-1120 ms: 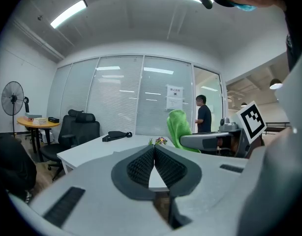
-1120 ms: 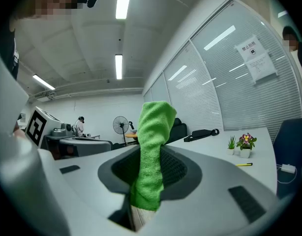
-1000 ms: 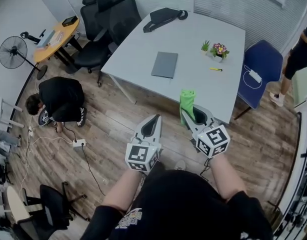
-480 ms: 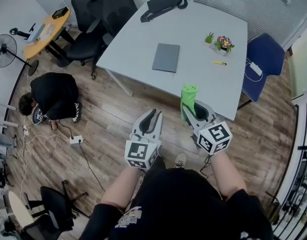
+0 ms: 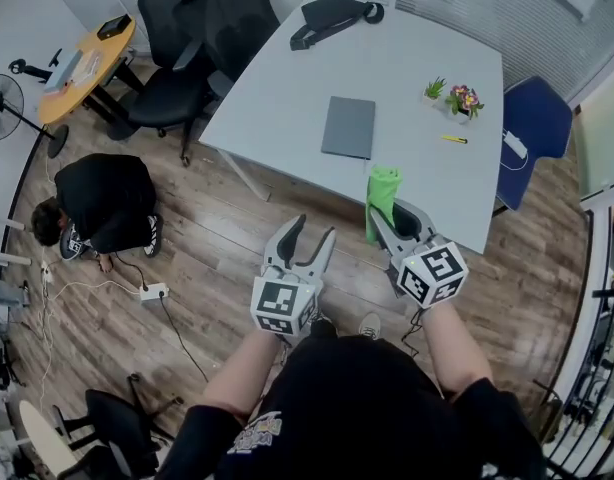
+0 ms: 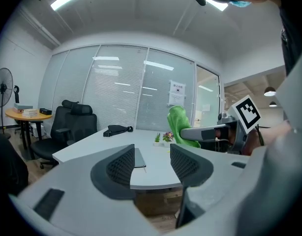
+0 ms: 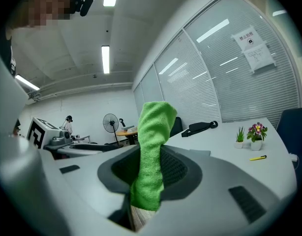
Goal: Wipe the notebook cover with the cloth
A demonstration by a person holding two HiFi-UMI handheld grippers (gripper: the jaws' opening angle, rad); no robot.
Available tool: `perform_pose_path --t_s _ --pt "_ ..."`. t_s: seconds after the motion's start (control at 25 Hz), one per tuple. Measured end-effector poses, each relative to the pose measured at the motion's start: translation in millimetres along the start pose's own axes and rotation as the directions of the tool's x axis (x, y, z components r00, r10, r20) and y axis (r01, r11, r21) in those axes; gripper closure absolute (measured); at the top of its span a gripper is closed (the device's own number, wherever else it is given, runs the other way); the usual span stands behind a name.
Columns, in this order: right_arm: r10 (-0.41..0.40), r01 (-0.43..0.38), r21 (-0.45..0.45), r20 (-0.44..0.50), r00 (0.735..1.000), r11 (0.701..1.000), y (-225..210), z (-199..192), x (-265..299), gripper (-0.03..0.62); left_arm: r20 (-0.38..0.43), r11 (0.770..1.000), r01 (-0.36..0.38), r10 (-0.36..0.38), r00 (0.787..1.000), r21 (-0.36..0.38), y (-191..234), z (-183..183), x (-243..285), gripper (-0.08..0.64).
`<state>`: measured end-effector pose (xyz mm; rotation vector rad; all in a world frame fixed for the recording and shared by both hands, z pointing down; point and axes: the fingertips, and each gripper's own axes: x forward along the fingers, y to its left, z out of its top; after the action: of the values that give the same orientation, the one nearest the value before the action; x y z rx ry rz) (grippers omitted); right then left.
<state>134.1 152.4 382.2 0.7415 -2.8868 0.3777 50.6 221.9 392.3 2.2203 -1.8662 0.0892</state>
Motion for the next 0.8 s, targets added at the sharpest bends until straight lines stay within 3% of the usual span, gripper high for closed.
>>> perform_pose_path --t_s 0.36,0.8 --pt "-0.051 0.051 0.002 0.010 0.999 0.999 13 9 44 0.482 0.003 0.999 0.042 -0.042 0.999 -0.005 52 7 4 0.347" --pt "-0.064 0.064 0.005 -0.001 0.998 0.998 8 10 64 0.482 -0.002 0.998 0.053 -0.053 0.999 -0.017 71 7 17 0.347"
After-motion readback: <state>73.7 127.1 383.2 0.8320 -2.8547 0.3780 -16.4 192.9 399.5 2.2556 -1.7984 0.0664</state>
